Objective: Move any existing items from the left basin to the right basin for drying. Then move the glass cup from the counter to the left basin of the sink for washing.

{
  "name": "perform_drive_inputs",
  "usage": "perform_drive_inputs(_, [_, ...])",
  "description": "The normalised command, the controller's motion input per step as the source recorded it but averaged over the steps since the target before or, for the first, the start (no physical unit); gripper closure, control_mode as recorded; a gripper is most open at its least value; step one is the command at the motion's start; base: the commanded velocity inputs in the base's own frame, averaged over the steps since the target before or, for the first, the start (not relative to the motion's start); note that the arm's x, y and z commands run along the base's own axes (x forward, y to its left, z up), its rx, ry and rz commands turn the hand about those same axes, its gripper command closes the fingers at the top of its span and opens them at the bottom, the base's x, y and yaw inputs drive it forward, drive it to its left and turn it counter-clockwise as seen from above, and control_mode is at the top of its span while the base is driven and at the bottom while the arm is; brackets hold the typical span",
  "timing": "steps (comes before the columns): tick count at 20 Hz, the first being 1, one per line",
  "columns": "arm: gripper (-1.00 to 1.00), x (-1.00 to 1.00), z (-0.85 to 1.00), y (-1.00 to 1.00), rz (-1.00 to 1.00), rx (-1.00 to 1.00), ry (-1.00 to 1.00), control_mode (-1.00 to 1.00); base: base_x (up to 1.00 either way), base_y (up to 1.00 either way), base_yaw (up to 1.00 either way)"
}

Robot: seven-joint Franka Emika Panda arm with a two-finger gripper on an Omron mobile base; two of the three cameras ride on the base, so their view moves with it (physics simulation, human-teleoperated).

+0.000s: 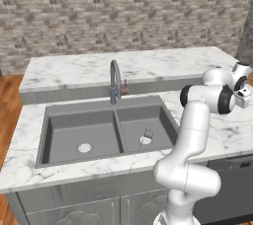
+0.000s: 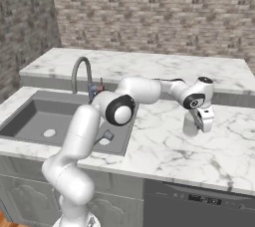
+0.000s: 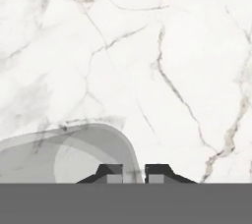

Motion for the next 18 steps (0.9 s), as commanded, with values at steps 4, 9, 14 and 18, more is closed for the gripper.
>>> perform_drive_inputs(4, [1.0,-0.01,-0.07,0.23,0.03,0.0,0.07,-1.0,0.0,0.0,0.0])
perform_drive_inputs(9, [1.0,0.0,0.14,0.0,0.0,0.01,0.0,-1.0,0.0,0.0,0.0])
perform_drive_inputs(14, [1.0,-0.01,0.43,0.02,0.0,0.0,-0.01,-1.0,0.0,0.0,0.0])
perform_drive_inputs(18, [1.0,-0.11,0.54,0.07,0.0,0.0,-0.02,-1.0,0.0,0.0,0.0])
